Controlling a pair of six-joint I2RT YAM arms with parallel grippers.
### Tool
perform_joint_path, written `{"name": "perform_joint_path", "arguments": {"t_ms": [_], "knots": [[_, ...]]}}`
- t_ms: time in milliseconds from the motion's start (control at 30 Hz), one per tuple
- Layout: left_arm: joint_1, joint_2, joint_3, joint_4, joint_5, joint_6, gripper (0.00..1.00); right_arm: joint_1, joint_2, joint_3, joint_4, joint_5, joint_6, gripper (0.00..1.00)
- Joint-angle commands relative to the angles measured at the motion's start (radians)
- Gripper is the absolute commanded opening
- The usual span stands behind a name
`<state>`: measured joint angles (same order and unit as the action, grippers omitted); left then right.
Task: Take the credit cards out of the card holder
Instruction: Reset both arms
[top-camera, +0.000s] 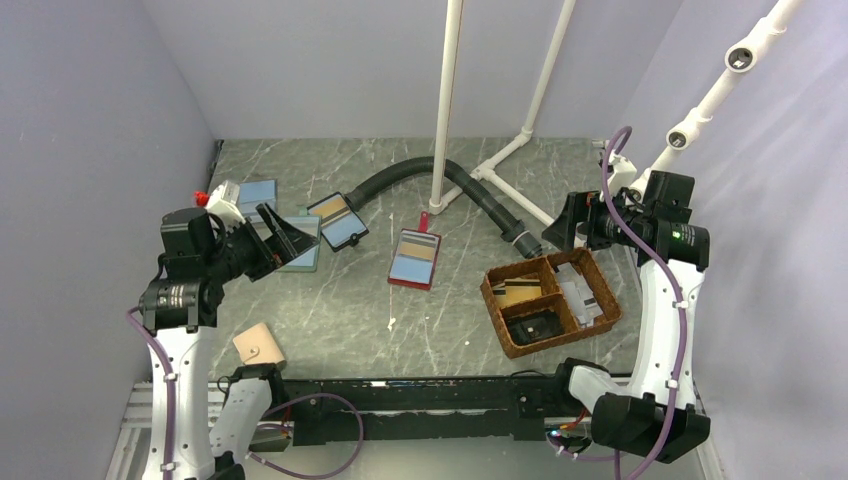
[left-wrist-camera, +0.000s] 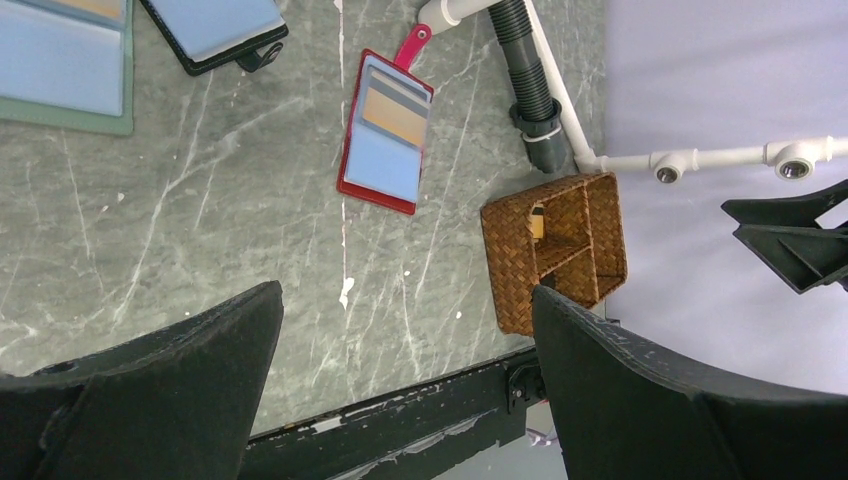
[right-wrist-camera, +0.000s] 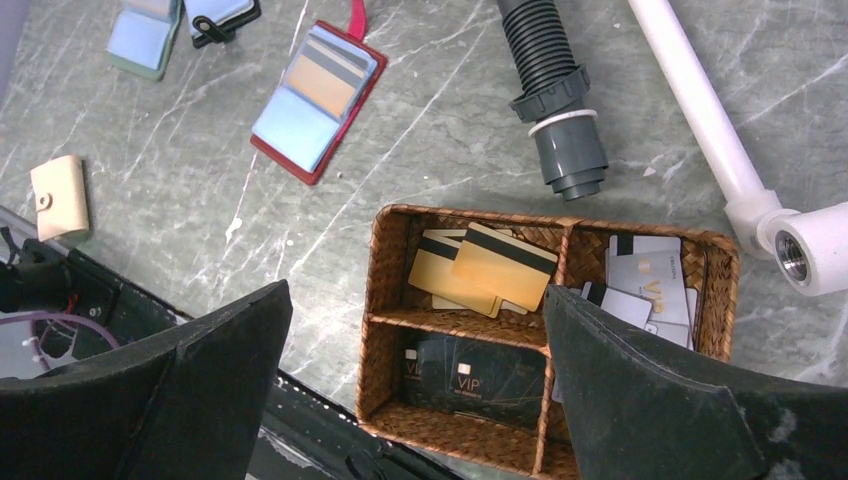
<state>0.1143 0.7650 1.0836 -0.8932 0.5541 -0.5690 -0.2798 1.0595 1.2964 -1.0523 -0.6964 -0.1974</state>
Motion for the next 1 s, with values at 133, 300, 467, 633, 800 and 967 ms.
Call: {"name": "perform_joint_path", "arguments": {"t_ms": [133,300,467,633,800,967], "knots": [[-0.005,0.012,-0.01,0.053,0.039,-0.003,0.99,-0.009,0.011,-0.006,0.037,-0.031,0.014,1.0],[-0.007,0.024,-0.002,0.036,0.016,0.003,1.0,-0.013,0.021,-0.004,0.04,-0.038,0.016,1.0],[-0.025,0.032,0.011,0.014,-0.009,0.025,0.99,-0.022,0.026,-0.002,0.035,-0.062,0.011,1.0],[-0.03,0.037,0.002,0.029,-0.022,0.004,0.99,-0.03,0.029,-0.009,0.036,-0.07,0.01,1.0],[-0.033,0.042,-0.017,0.059,-0.005,-0.01,0.99,-0.039,0.032,0.002,0.027,-0.088,0.005,1.0],[-0.036,0.046,-0.021,0.084,0.013,-0.019,0.99,-0.045,0.036,0.003,0.029,-0.083,0.009,1.0]]}}
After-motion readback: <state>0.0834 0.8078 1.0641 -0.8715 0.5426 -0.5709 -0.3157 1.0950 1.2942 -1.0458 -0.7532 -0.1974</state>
